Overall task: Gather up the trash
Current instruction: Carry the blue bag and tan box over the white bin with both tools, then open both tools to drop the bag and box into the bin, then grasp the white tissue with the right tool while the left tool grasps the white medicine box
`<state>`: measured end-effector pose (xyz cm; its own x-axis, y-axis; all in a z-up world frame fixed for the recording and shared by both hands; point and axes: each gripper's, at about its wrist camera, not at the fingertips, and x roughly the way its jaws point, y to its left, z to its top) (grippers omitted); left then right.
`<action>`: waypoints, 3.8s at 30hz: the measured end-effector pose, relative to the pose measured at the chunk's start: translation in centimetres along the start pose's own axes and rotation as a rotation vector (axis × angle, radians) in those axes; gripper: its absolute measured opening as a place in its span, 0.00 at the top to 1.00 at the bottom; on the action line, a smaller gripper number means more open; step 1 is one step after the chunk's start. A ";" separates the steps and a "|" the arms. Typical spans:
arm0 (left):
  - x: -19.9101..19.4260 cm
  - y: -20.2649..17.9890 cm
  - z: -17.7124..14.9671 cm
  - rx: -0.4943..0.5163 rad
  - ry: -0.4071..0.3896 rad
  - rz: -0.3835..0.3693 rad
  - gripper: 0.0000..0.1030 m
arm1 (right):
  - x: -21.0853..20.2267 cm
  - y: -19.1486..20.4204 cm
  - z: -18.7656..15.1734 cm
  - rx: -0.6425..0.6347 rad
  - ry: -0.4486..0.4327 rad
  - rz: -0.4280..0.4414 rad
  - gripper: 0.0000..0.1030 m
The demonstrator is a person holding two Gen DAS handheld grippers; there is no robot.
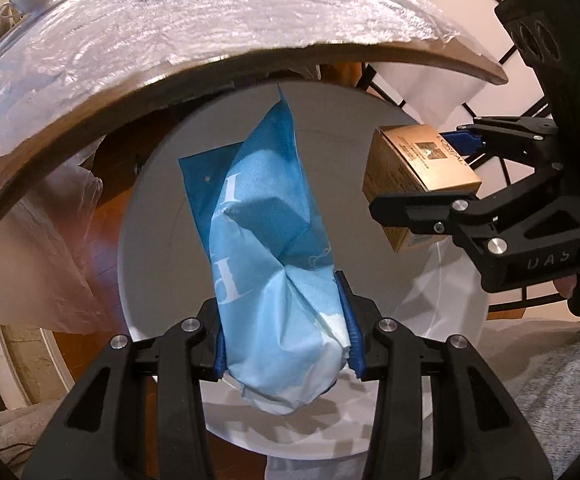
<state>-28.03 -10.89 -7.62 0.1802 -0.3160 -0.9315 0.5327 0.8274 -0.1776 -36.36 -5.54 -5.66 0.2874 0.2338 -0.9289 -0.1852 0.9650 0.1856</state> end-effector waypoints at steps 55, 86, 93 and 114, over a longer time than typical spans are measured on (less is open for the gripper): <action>-12.3 -0.4 8.9 0.190 -0.416 0.390 0.01 | -13.8 -0.7 5.3 -0.067 -0.456 -0.423 0.04; -2.3 1.7 21.1 0.633 -0.295 0.437 0.43 | -4.8 -5.2 13.0 -0.026 -0.346 -0.260 0.26; -2.3 1.8 21.7 0.616 -0.292 0.378 0.58 | -4.8 -4.6 13.3 -0.051 -0.362 -0.229 0.32; -4.8 2.8 21.4 0.461 -0.323 0.264 0.76 | -5.3 -5.6 12.9 0.017 -0.353 -0.164 0.51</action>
<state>-9.77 -17.00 3.16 0.5572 -0.3125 -0.7693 0.7254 0.6341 0.2678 -24.78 -10.66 2.37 0.6185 0.0999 -0.7794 -0.0952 0.9941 0.0518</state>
